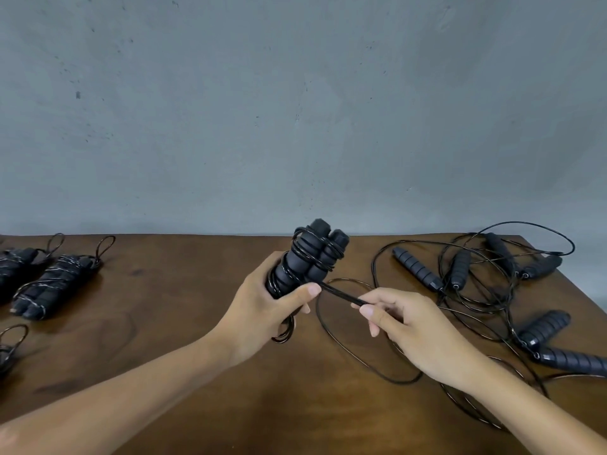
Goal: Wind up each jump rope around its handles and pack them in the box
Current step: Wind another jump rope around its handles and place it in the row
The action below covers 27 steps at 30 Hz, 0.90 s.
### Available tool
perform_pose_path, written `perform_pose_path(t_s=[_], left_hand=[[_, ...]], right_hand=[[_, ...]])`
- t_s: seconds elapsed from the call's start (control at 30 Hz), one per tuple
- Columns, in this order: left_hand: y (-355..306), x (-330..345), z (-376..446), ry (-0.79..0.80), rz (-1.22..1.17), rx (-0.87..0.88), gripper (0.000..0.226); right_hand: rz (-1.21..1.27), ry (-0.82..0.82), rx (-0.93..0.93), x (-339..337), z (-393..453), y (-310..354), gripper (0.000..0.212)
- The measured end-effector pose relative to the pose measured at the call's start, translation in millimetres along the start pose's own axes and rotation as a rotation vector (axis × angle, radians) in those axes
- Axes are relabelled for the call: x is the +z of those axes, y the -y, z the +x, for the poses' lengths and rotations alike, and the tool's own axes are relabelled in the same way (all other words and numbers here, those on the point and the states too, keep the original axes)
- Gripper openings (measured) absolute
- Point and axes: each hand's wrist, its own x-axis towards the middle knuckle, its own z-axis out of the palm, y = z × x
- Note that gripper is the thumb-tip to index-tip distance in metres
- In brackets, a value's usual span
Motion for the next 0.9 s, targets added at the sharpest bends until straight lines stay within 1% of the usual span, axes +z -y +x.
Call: perform_pose_path(t_s=[0.07, 0.13, 0.23, 0.3, 0.33, 0.4, 0.43, 0.47, 0.53, 0.63, 0.7, 0.8, 0.83, 0.9], left_hand=[[4, -5, 3, -0.026, -0.001, -0.043, 0.018], [7, -9, 5, -0.025, 0.008, -0.092, 0.023], [7, -12, 5, 0.039, 0.050, -0.185, 0.028], [5, -11, 4, 0.096, 0.073, -0.246, 0.029], [5, -11, 4, 0.124, 0.093, -0.271, 0.030], [4, -9, 5, 0.179, 0.150, -0.311, 0.032], [4, -8, 5, 0.205, 0.179, -0.328, 0.034], [4, -7, 6, 0.237, 0.208, -0.342, 0.035], [2, -3, 8, 0.322, 0.267, -0.371, 0.037], [-6, 3, 10, 0.471, 0.355, -0.394, 0.032], [-9, 7, 10, 0.536, 0.416, -0.388, 0.029], [-11, 11, 11, 0.615, 0.526, -0.383, 0.037], [-12, 12, 11, 0.655, 0.563, -0.378, 0.040], [-14, 16, 9, 0.732, 0.634, -0.354, 0.041]], right_hand=[[-0.123, -0.011, 0.009, -1, -3, -1, 0.018], [-0.255, -0.013, -0.005, -5, -8, 4, 0.018], [-0.464, 0.009, -0.075, -11, -15, 10, 0.025], [-0.633, 0.012, -0.141, -13, -17, 11, 0.026], [-0.705, 0.036, -0.170, -14, -18, 11, 0.036], [-0.764, 0.055, -0.239, -15, -18, 12, 0.074], [-0.792, 0.039, -0.291, -17, -18, 13, 0.083], [-0.830, 0.020, -0.349, -19, -17, 16, 0.085], [-0.892, -0.005, -0.424, -20, -14, 25, 0.082], [-0.938, -0.002, -0.506, -23, -3, 36, 0.074], [-0.991, 0.022, -0.584, -25, 3, 42, 0.059], [-1.072, 0.070, -0.660, -29, 6, 58, 0.034], [-1.062, 0.076, -0.679, -29, 7, 61, 0.033], [-1.008, 0.096, -0.737, -31, 9, 67, 0.037]])
